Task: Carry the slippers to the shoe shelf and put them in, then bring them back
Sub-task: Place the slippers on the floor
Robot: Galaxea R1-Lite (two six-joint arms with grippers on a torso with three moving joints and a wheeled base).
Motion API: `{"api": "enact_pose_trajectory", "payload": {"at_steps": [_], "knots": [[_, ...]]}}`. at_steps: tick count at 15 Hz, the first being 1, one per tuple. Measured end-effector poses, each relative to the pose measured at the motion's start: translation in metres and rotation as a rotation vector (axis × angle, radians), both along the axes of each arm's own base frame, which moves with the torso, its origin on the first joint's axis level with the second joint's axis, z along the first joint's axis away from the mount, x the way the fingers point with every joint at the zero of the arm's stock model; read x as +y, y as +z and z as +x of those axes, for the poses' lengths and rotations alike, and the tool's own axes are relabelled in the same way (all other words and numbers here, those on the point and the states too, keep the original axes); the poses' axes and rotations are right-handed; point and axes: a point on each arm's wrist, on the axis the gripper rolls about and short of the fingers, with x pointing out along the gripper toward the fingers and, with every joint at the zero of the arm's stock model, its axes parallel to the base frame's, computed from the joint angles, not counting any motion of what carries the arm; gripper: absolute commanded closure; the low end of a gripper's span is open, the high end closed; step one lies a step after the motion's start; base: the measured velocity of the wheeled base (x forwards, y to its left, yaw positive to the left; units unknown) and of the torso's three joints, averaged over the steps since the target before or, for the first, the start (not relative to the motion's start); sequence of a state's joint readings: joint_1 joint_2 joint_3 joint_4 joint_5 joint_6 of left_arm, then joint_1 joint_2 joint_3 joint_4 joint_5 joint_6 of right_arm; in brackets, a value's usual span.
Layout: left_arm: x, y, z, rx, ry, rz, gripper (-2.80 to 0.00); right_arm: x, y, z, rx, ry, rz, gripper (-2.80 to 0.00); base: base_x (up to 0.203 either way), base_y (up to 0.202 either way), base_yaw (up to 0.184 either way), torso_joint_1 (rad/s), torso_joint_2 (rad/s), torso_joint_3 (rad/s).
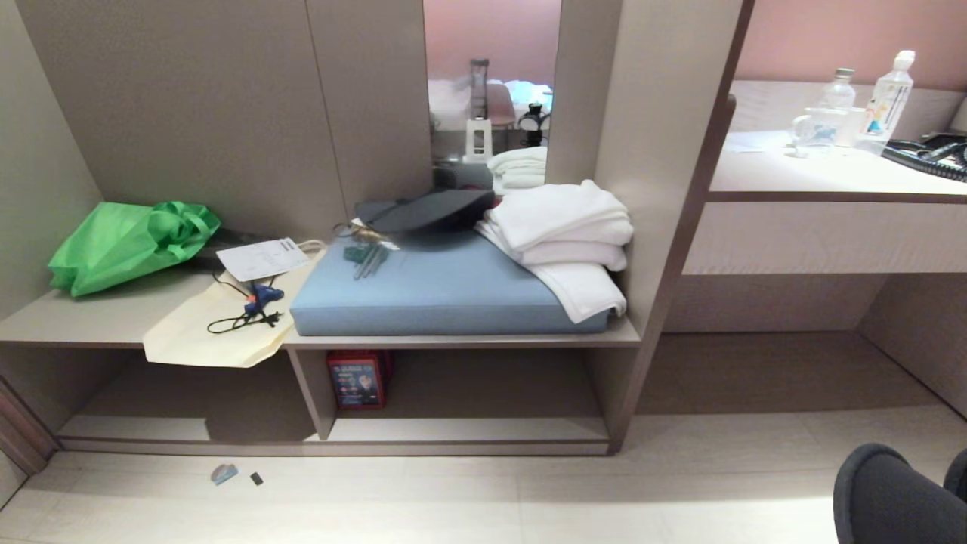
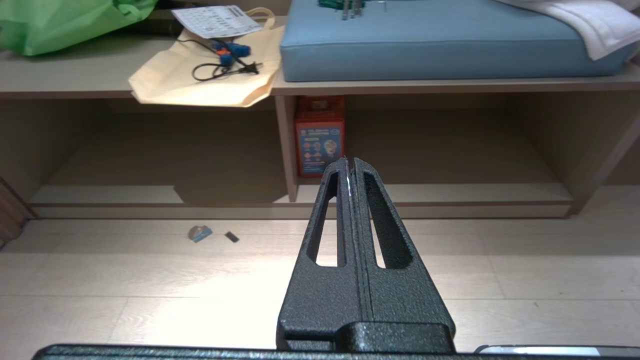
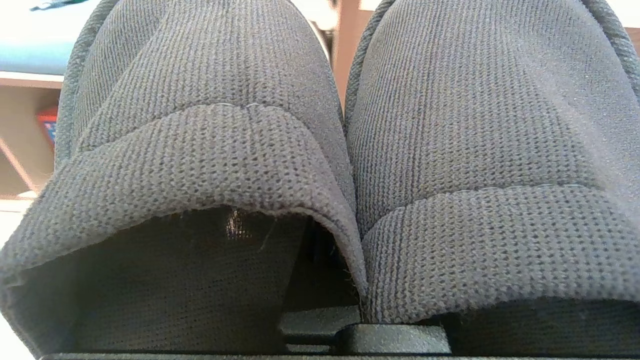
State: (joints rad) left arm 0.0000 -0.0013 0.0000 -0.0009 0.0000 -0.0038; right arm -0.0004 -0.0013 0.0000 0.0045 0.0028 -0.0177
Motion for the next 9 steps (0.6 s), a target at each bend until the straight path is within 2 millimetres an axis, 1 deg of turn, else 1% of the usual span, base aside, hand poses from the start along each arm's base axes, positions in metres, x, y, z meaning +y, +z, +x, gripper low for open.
{"api": "enact_pose_trajectory", "payload": {"at_steps": [9], "knots": [[0.0, 0.0, 0.0, 0.0, 0.0, 0.001, 0.0, 0.0, 0.0, 0.0, 0.0, 0.0, -0.002, 0.0, 0.0, -0.195, 0.002, 0.002, 0.0, 0.002]]}}
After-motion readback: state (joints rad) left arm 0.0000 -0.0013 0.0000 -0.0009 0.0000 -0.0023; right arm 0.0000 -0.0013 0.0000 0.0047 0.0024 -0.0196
